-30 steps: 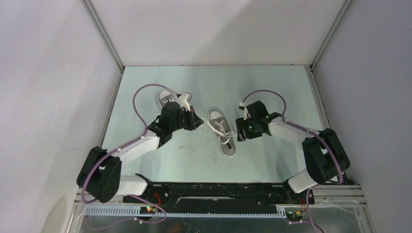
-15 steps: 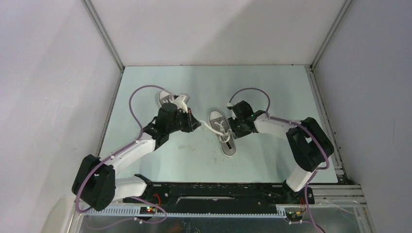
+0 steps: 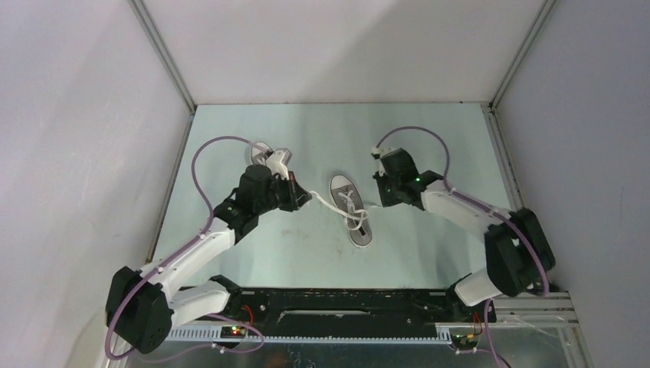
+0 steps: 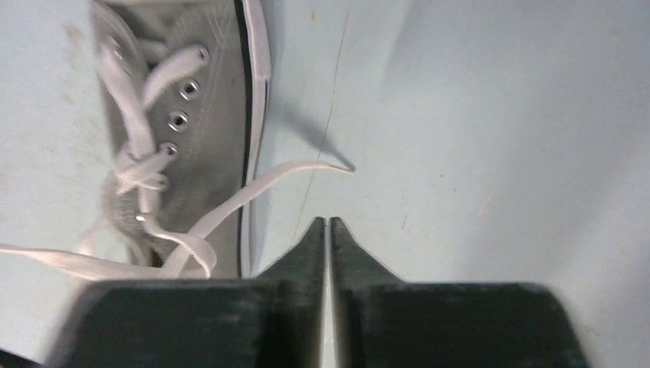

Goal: Tie the shoes

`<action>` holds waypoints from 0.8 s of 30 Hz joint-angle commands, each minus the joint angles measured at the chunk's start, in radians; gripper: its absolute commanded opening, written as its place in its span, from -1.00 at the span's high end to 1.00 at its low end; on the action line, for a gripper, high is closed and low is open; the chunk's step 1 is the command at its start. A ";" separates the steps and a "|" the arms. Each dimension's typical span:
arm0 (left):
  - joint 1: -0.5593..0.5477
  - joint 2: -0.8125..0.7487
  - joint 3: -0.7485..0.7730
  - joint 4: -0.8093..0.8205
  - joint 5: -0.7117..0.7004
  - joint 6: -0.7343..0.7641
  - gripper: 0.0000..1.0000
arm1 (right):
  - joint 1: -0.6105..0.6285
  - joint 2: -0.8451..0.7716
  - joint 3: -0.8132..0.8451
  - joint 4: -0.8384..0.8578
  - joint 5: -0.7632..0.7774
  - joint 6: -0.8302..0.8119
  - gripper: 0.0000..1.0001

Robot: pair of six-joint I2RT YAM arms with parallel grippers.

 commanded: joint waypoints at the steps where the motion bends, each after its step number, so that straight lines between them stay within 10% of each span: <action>1: 0.007 -0.049 0.038 -0.018 -0.022 0.007 1.00 | -0.039 -0.109 -0.001 0.011 -0.043 0.003 0.56; 3: 0.007 -0.069 0.035 -0.023 -0.036 0.001 1.00 | -0.081 -0.095 0.002 0.020 -0.157 0.045 -0.02; 8: 0.008 -0.094 0.016 -0.040 -0.044 0.012 1.00 | -0.166 -0.051 0.005 0.024 -0.262 0.375 -0.65; 16: 0.008 -0.158 -0.085 -0.003 -0.019 0.033 1.00 | -0.149 -0.047 -0.135 0.204 -0.248 0.990 -0.51; 24: 0.008 -0.177 -0.126 0.015 -0.009 0.030 1.00 | -0.082 0.039 -0.173 0.318 -0.203 1.165 -0.38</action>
